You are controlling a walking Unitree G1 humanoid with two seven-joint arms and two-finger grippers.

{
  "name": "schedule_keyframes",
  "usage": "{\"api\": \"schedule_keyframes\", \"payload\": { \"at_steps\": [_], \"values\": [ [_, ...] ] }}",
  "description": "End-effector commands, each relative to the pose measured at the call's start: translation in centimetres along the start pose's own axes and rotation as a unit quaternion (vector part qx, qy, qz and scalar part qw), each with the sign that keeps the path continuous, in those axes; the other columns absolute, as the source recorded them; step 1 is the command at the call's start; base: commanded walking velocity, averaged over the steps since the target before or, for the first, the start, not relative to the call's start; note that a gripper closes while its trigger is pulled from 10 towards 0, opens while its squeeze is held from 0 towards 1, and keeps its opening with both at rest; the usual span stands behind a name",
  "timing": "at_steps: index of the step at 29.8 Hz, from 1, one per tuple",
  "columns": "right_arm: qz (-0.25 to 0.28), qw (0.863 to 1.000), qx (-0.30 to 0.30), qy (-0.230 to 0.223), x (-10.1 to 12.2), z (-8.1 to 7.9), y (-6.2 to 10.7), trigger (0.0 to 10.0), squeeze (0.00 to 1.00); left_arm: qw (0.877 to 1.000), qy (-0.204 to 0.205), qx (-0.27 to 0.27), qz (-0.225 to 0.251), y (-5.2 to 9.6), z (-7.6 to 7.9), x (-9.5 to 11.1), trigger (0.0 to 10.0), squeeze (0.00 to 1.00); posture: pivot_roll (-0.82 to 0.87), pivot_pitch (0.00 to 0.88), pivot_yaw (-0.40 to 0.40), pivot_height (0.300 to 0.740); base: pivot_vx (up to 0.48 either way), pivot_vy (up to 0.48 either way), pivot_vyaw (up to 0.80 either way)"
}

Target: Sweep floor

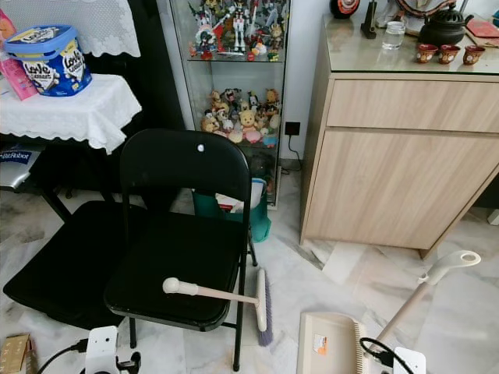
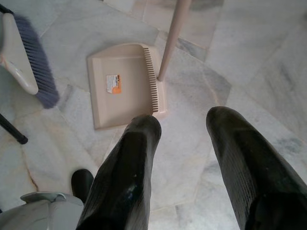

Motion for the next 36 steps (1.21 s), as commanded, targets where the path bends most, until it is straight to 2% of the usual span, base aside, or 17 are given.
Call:
{"api": "schedule_keyframes", "payload": {
  "at_steps": [1,8,21,31,36],
  "values": [
    [-0.003,1.000,0.007,-0.001,0.0,-0.6,0.0,10.0,0.00,1.000,-0.011,0.004,-0.017,0.2,-0.5,-0.9,10.0,0.00,-0.24,0.000,0.033,0.740,0.000,0.000,0.00],
    [-0.012,1.000,0.008,-0.018,-0.7,-1.3,0.2,10.0,0.00,1.000,-0.016,0.007,-0.022,0.2,-1.0,-1.0,10.0,0.00,-0.26,0.000,0.065,0.740,0.000,0.000,0.00],
    [-0.023,1.000,0.012,-0.015,-1.4,-1.3,0.3,10.0,0.00,1.000,-0.017,0.002,-0.017,0.0,-0.6,-0.5,10.0,0.00,-0.26,0.000,0.060,0.740,0.000,0.000,-0.77],
    [-0.026,0.999,0.014,-0.021,-1.6,-1.2,0.3,10.0,0.00,1.000,-0.014,0.009,-0.025,0.2,-1.0,-1.0,10.0,0.00,-0.26,0.000,0.051,0.740,0.000,0.000,-0.80],
    [-0.024,1.000,0.012,-0.015,-1.5,-1.3,0.3,10.0,0.00,0.999,-0.018,0.010,-0.026,0.2,-1.1,-1.1,10.0,0.00,-0.26,0.000,0.052,0.740,0.000,0.000,0.00]
  ]
}}
Point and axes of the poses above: a point about 5 cm out from each wrist's last joint towards the gripper, its own y axis pointing back from the gripper into the wrist, its own x axis along the axis of the wrist's last joint, z = x × y, the point moved 4 cm from there along -y, pointing out of the wrist towards the gripper, and after that the axes turned 9 degrees about y, right-handed, at the moved point
